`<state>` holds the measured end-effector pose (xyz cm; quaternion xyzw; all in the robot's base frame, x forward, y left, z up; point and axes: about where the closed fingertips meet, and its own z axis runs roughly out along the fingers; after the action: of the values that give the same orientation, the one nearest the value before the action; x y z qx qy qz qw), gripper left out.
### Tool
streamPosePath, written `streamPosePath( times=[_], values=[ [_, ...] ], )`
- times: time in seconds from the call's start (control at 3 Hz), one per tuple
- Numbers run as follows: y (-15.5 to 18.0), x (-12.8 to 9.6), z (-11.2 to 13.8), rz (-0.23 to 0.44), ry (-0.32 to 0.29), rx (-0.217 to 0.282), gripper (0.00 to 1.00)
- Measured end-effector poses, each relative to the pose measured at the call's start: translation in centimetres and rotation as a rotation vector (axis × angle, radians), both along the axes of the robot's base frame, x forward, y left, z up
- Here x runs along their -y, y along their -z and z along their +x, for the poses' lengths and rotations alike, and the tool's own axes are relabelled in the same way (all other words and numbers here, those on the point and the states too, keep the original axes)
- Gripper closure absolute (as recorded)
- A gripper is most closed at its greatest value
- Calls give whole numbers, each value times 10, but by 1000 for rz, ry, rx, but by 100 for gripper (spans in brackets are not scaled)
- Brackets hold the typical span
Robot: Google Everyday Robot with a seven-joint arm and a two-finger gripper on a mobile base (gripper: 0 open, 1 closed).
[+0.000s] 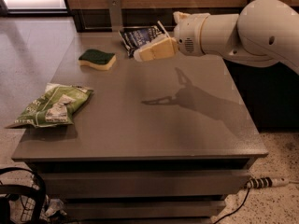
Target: Pick sponge
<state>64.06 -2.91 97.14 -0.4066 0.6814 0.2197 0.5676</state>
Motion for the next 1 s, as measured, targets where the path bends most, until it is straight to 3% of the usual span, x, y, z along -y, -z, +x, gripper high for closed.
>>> streamPosePath(
  times=[1.0],
  values=[
    [52,-101,67,68,-11,22,0]
  ],
)
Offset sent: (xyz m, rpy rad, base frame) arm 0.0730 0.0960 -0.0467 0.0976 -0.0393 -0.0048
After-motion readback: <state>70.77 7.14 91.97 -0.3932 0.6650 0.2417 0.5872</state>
